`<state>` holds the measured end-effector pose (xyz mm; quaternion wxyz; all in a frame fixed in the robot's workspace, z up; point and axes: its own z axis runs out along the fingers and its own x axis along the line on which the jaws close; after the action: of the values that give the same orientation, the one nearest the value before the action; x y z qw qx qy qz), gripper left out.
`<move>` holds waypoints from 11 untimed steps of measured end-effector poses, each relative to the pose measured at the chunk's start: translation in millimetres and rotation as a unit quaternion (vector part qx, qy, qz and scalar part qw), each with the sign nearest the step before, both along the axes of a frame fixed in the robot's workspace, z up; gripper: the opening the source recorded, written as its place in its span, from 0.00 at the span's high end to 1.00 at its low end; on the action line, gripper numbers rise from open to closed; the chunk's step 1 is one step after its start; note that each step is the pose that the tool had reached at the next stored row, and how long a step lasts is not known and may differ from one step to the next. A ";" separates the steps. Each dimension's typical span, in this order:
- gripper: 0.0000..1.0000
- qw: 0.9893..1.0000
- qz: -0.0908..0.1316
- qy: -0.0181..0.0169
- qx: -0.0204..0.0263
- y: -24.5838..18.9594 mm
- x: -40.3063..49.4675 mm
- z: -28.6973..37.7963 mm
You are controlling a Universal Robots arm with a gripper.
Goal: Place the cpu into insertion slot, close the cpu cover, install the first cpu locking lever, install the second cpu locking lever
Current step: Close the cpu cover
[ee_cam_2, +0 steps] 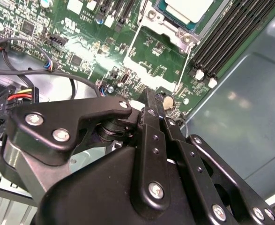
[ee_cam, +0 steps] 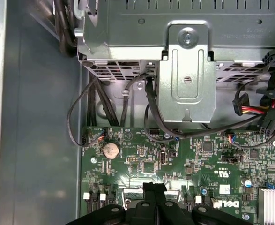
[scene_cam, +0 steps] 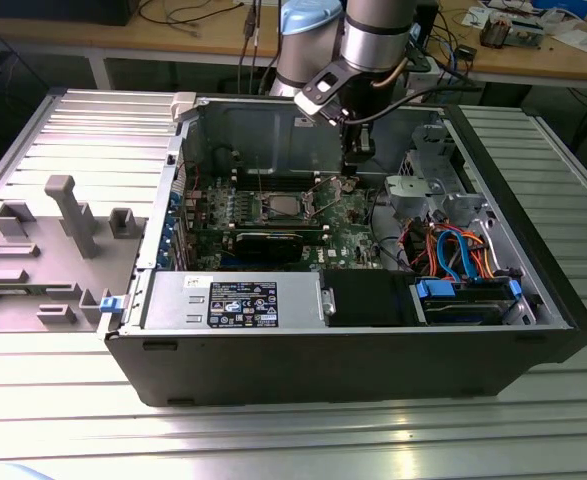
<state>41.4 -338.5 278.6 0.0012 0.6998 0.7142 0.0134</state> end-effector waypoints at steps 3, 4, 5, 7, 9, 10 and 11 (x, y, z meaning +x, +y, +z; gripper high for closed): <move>0.89 1.000 0.000 0.000 0.000 0.0 7.5 -0.2; 0.89 1.000 0.000 0.000 0.000 0.1 11.2 -0.6; 0.89 1.000 0.000 0.000 0.000 0.0 12.1 -1.2; 0.89 1.000 0.002 0.002 0.000 0.0 13.1 -4.1; 0.89 1.000 0.007 0.005 0.000 0.0 13.5 -8.3; 0.89 1.000 0.009 0.006 0.000 0.0 13.6 -10.3; 0.89 1.000 0.011 0.006 0.000 0.0 13.7 -12.0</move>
<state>55.2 -338.5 266.6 -0.0034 0.6922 0.7217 0.0091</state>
